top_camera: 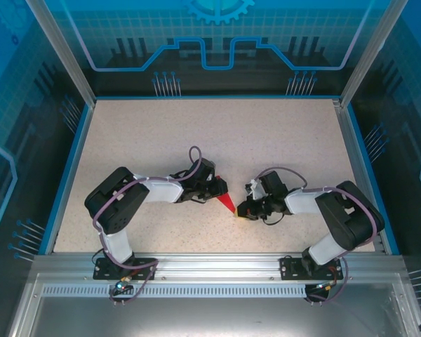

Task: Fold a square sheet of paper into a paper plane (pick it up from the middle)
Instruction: Fold the wing for the fifth time at the center of the table.

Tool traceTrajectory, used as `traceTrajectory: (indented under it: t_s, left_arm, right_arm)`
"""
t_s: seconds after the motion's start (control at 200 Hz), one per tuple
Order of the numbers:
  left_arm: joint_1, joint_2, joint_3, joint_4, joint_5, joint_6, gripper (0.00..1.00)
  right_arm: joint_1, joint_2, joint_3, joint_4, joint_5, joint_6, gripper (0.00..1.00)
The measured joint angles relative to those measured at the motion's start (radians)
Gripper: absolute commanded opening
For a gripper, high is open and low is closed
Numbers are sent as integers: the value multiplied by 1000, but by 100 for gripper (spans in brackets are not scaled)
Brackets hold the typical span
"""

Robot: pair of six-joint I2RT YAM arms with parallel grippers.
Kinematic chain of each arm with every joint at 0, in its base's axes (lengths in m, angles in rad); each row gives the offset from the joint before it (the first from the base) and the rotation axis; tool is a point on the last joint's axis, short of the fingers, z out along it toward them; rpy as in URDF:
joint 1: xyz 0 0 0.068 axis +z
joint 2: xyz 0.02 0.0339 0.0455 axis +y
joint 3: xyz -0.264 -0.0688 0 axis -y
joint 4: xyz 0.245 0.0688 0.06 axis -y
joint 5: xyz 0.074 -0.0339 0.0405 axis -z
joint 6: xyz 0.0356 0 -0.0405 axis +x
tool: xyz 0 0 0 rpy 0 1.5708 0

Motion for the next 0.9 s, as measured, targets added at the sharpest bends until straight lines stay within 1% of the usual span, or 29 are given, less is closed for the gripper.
traceTrajectory:
  t_s: [0.2,0.31,0.48,0.555,0.685,0.785,0.9]
  left_arm:
    - [0,0,2,-2,0,0,35]
    - [0,0,3,-4,2,0,35]
    - [0,0,4,-5,8,0,35]
    - [0,2,9,-10,8,0,35]
    - [0,3,10,-11,8,0,35]
    - [0,3,10,-11,8,0,35]
    - [0,3,11,-12,9,0,36]
  right_arm:
    - [-21,-23,-14,-35,-18,-24,1]
    - [-21,-55,-14,-89,-11,-27,3]
    - [-11,-98,12,-100,6,16,5]
    - [10,-71,62,-84,8,39,5]
    - [29,20,140,-11,13,77,4]
    - [29,87,155,22,16,95,2]
    - [29,136,154,21,24,97,0]
